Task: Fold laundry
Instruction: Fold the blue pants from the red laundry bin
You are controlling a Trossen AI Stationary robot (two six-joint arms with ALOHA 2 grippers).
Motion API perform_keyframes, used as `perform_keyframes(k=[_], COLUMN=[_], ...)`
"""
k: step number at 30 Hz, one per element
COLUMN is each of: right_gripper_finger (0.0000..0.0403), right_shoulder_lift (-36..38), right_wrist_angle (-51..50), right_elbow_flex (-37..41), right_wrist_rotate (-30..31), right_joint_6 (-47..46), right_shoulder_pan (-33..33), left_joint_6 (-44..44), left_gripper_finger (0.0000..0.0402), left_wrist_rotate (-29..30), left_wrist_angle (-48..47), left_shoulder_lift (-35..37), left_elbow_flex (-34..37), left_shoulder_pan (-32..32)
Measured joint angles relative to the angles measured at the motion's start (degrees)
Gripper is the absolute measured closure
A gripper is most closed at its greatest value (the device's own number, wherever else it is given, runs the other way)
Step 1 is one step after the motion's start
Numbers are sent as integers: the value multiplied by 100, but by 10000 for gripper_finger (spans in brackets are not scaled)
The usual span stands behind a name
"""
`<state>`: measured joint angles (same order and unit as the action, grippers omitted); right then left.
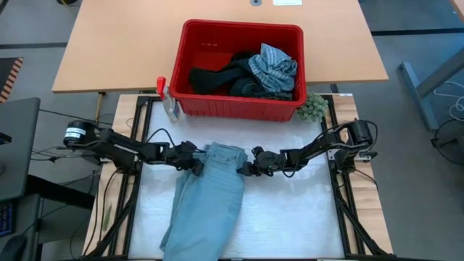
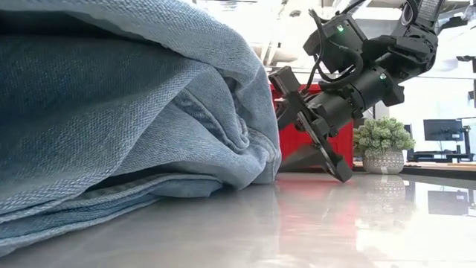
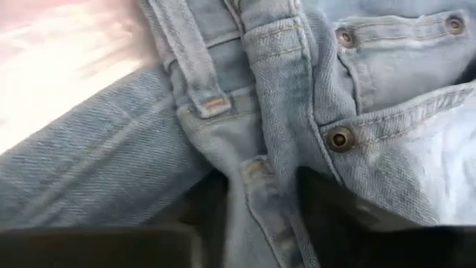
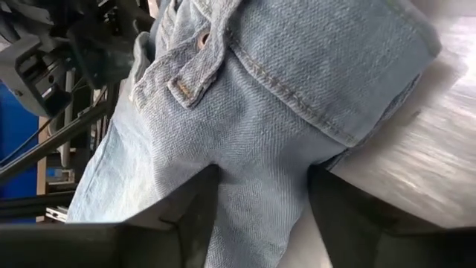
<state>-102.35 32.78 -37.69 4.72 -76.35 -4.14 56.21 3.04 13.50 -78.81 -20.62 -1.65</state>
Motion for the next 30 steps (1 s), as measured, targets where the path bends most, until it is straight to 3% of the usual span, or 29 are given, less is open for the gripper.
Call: perform_keyframes(k=[3, 4, 10, 22, 26, 30], right_gripper_finger=[224, 246, 378, 382, 382, 382], right_shoulder_lift=[0, 0, 125, 1711, 1748, 1301], right_wrist_angle=[-16, -30, -140, -942, -1105, -1290], right_elbow_flex=[-2, -2, 9, -18, -343, -984], right_wrist_rotate=[-3, -4, -152, 261, 264, 284], right_joint_6=[6, 6, 394, 1067, 1156, 1438], right_shoulder_pan=[0, 0, -13, 22, 22, 26], left_joint_6=[47, 77, -94, -195, -10, 305], left_gripper_finger=[372, 384, 398, 401, 401, 401], left_wrist_rotate=[74, 99, 179, 558, 917, 1583], left_wrist_angle=[167, 238, 389, 77, -730, -1708], left_shoulder_lift=[28, 69, 523, 1563, 2193, 2869], left_elbow_flex=[9, 12, -335, -678, -682, -682], left_shoulder_pan=[2, 7, 114, 455, 876, 1428])
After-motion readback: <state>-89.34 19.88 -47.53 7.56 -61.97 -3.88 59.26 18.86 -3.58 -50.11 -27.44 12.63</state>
